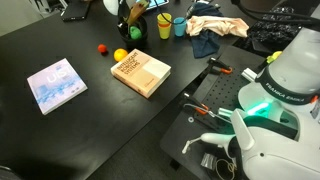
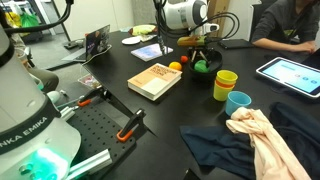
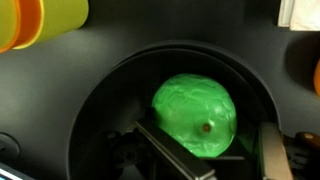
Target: Take the orange and green objects out the black bowl and unstack the black bowls
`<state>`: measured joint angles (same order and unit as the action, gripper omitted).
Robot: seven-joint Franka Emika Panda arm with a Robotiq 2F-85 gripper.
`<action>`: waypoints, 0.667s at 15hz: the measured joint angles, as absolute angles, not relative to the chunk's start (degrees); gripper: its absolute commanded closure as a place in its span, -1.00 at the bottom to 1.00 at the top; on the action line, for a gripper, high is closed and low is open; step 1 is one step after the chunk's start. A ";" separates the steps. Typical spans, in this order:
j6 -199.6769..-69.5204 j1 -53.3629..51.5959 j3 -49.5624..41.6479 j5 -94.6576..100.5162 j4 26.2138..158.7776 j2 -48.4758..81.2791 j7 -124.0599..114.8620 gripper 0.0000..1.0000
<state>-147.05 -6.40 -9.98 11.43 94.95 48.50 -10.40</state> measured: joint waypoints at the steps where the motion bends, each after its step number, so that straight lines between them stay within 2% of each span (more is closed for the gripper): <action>1: -145.63 -6.79 -9.96 11.43 94.62 47.86 -10.20 -0.07; 5: -141.32 -9.09 -8.48 12.10 92.82 43.99 -8.93 -0.07; 10: -137.71 -10.30 -2.01 11.97 90.32 42.33 -6.31 -0.07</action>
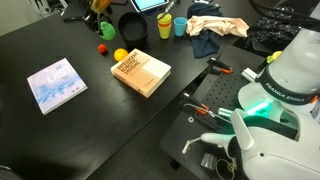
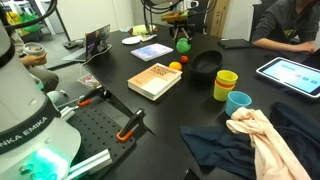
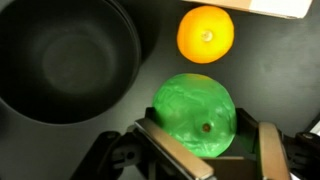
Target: Take the orange and green objects out the black bowl and unstack the black bowls
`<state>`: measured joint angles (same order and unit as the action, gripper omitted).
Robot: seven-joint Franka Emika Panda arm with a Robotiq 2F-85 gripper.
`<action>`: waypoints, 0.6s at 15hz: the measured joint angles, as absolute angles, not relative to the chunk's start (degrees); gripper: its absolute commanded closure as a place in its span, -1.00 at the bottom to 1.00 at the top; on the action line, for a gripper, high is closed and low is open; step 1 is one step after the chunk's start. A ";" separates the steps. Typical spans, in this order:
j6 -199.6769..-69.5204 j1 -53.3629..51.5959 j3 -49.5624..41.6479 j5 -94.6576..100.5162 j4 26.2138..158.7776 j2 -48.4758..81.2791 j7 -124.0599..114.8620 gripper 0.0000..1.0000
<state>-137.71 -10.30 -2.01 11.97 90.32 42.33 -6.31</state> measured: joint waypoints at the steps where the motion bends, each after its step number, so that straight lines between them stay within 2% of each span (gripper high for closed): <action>1: -137.73 -10.42 -1.00 11.96 90.14 42.66 -6.21 -0.07; 9: -141.49 -12.02 -0.20 12.37 87.26 50.33 -6.01 -0.07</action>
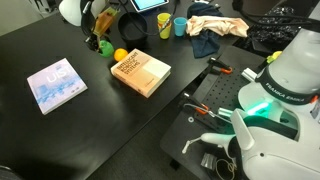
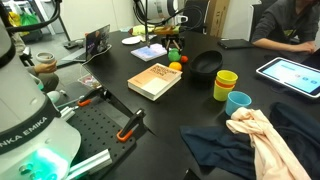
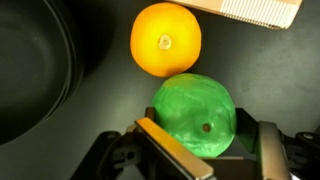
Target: Take the orange and green objects out the black bowl and unstack the black bowls
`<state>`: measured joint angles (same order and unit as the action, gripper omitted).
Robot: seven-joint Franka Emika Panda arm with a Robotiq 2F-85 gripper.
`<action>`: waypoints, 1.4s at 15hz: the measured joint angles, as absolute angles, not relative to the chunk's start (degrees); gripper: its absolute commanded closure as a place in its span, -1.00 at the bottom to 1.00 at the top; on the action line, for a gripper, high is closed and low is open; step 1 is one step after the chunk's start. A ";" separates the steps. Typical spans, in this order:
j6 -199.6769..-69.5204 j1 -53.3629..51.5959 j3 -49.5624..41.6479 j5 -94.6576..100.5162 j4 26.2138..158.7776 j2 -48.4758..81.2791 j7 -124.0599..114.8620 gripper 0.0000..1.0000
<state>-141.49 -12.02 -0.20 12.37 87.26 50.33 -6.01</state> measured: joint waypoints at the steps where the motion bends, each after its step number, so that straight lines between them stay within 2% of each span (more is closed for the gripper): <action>1: -141.74 -12.02 -0.20 12.37 86.84 51.30 -5.84 -0.07; 2: -141.93 -12.02 -0.20 12.37 86.42 52.16 -5.67 -0.07; 3: -142.03 -12.02 -0.20 12.37 86.02 52.90 -5.51 -0.20; 4: -142.05 -12.02 -0.19 12.37 85.60 53.50 -5.35 -0.80; 6: -142.05 -11.89 -0.13 12.08 84.86 54.11 -5.13 -0.99; 13: -136.32 -8.88 -0.67 9.61 81.01 52.06 -4.63 -0.98; 21: -129.49 -9.53 -8.81 11.31 80.36 51.05 -18.58 -1.00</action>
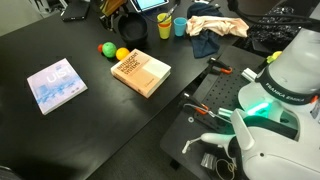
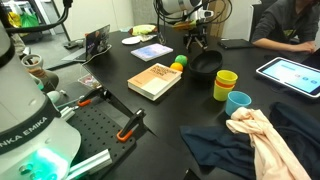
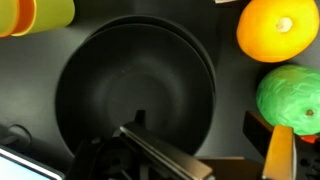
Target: Take the orange and green objects out the black bowl and unstack the black bowls
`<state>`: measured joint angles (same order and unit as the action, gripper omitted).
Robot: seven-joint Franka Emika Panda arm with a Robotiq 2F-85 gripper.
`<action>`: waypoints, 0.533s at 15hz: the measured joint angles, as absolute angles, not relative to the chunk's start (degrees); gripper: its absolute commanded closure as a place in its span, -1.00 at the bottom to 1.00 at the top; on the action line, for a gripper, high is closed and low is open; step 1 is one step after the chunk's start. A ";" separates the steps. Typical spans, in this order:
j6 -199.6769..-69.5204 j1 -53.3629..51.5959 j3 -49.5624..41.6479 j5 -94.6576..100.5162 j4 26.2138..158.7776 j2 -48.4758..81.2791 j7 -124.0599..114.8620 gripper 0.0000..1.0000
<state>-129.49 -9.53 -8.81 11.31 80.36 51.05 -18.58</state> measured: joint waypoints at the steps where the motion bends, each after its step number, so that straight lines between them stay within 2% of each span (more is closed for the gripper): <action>1: -129.49 -10.06 -9.71 11.51 80.32 51.38 -21.62 -1.00; 8: -127.41 -11.98 -12.11 10.28 77.12 54.67 -40.00 -1.00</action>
